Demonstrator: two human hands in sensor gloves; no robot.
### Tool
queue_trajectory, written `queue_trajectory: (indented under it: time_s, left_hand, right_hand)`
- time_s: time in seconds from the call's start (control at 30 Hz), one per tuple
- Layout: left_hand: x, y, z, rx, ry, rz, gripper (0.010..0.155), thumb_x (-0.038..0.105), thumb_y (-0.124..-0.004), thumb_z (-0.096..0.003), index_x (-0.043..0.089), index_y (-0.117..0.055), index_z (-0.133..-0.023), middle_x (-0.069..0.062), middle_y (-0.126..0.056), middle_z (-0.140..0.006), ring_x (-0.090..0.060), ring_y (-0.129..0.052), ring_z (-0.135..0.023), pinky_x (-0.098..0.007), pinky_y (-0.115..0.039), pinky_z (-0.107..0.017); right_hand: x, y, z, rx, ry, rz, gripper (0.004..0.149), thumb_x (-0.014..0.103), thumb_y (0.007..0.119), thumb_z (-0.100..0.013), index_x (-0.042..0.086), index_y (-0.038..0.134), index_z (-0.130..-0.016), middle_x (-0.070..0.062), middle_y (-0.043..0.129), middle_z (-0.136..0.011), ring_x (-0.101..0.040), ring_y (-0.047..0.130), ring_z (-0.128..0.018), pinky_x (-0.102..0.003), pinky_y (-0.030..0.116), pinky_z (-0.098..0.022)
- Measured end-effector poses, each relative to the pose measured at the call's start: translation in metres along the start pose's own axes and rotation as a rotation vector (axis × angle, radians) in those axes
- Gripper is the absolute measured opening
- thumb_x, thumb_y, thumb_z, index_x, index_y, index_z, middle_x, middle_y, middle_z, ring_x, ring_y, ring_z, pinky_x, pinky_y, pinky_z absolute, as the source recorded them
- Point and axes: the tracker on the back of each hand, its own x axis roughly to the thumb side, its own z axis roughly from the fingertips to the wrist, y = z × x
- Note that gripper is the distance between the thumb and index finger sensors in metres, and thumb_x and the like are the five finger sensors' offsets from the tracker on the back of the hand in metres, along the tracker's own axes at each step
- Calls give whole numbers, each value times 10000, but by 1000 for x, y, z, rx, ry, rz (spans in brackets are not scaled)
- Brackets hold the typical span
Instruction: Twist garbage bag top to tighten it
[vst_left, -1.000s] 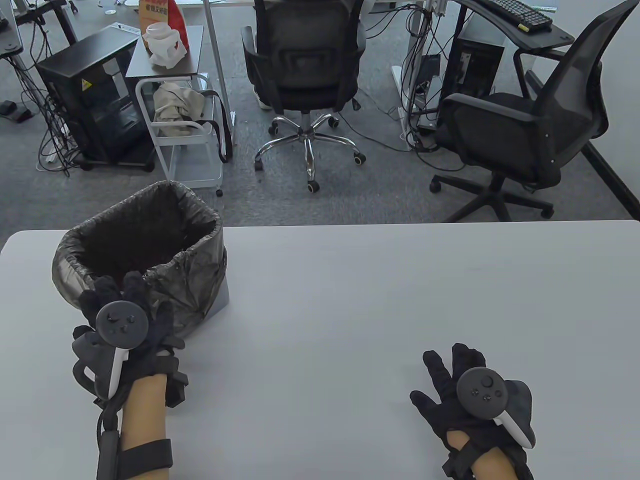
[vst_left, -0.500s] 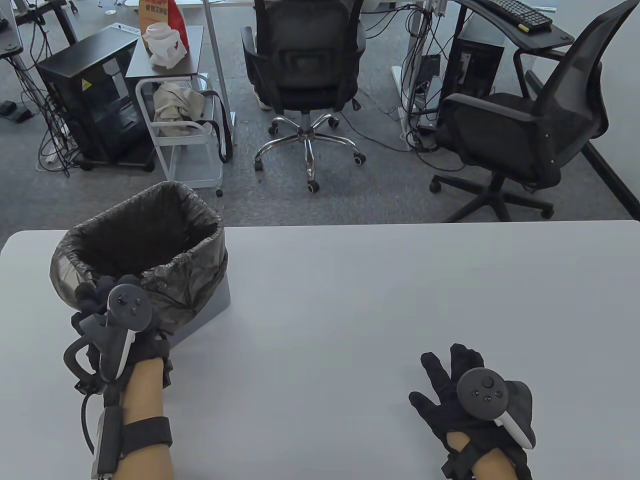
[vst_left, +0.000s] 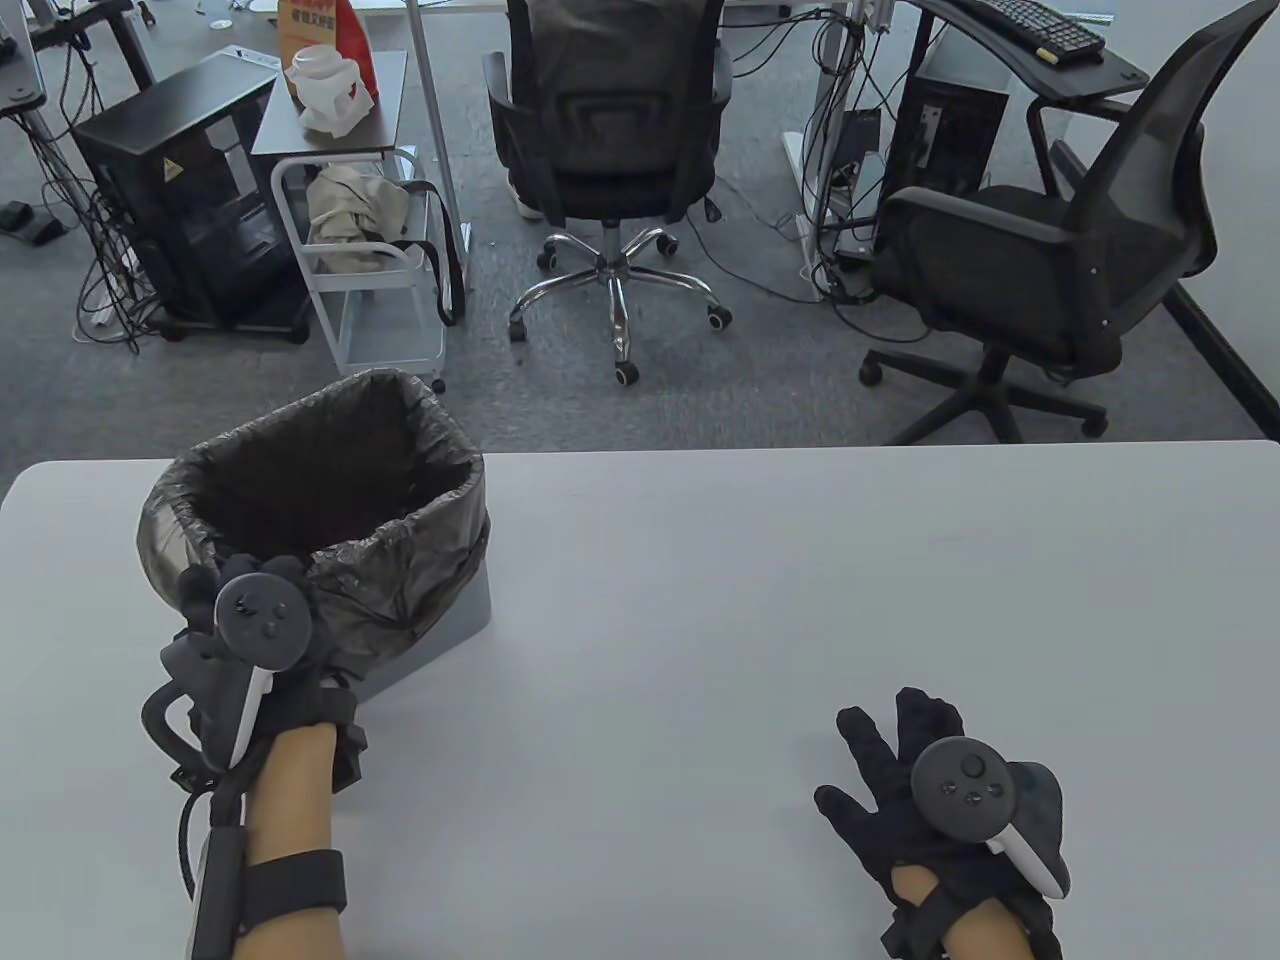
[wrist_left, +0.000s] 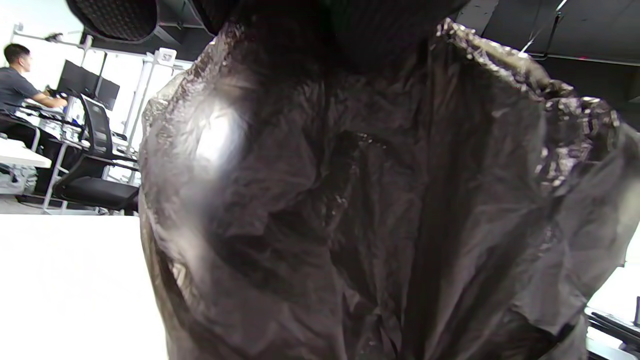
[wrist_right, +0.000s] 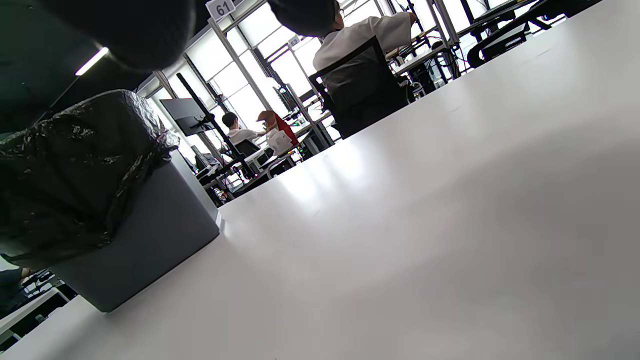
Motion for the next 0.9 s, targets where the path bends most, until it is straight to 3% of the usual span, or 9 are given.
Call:
queue_trajectory:
  time_s: [0.53,0.9]
  left_hand:
    - [77,-19,35,-85,-202,79,465,382,-715,-476,332,-734,-938,63,-577,-1094,-376,-399,-1067,-689,-544,-670]
    - [140,-34,73,-154,-444,126,467,395,-718,-479,342,-735,-943,61,-587,-1096,-379,-399,-1075,-697,-530,-678]
  right_hand:
    - [0,-1,1,-3,7,-2,788,593,740,-396,220,473,-1038,-200,85,-1016,-548,75,-891,-754,110,-526]
    - [-1,-2,1,-4,13,-1,788,592,741,-396,224,471,-1038,-199,83,-1016,-547,72,-891,-754,107,-526]
